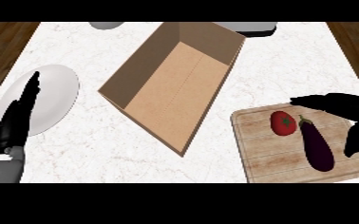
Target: Pick the eggplant from the cutting board and place it in the cardboard box
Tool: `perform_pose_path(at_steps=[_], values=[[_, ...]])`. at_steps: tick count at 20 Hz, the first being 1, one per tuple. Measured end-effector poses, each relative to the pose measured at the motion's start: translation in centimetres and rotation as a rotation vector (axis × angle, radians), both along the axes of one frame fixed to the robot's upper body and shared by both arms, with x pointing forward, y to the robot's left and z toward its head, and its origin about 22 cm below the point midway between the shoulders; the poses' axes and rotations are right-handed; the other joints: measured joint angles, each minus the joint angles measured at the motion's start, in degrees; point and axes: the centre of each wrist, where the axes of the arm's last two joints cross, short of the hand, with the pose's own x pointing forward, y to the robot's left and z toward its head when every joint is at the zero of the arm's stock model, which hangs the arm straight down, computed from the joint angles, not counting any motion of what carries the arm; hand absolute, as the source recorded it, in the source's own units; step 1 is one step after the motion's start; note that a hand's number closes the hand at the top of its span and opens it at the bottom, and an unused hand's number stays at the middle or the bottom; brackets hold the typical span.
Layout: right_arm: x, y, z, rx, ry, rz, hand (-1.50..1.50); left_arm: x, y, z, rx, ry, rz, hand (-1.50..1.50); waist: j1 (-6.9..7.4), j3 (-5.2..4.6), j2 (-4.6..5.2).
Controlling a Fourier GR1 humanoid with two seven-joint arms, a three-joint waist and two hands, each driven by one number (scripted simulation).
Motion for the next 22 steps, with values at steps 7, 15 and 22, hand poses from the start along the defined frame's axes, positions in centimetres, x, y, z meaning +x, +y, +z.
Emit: perform_pose_path(at_steps=[7,15,22], values=[[-0.2,1.3,-0.7,0.038,0.011,0.024,-1.5,-0.4,0.9,-0.5,-0.004,0.01,-0.001,0.0,-0.29,-0.02,-0.06],[-0.6,2.0,0.1,0.078,0.0,0.061,-1.5,-0.7,0.7,-0.5,-0.003,0.01,0.001,0.0,-0.37,-0.03,-0.11],[-1.9,2.5,-0.3,-0.005,0.032,0.064,-1.5,-0.3,1.2,-0.7,0.0,0.009,0.005,0.0,-0.52,-0.07,-0.14]])
